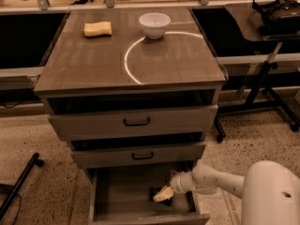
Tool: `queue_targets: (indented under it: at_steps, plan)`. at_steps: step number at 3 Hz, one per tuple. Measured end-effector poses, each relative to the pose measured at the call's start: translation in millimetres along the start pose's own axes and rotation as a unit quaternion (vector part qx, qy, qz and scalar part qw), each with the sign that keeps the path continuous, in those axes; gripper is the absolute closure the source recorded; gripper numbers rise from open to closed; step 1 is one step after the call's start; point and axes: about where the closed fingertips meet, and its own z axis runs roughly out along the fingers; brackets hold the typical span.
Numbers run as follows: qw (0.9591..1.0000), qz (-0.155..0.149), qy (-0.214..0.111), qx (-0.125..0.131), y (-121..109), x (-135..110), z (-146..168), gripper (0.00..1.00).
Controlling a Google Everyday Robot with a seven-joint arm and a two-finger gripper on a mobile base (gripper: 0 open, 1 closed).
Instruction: Place rxbar chocolate into bottom drawer
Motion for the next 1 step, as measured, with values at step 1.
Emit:
queue_targets:
  at_steps: [1]
  plan:
    - [0.9995, 0.014, -0.007, 0.027, 2.0, 14.5, -39.2, 0.00]
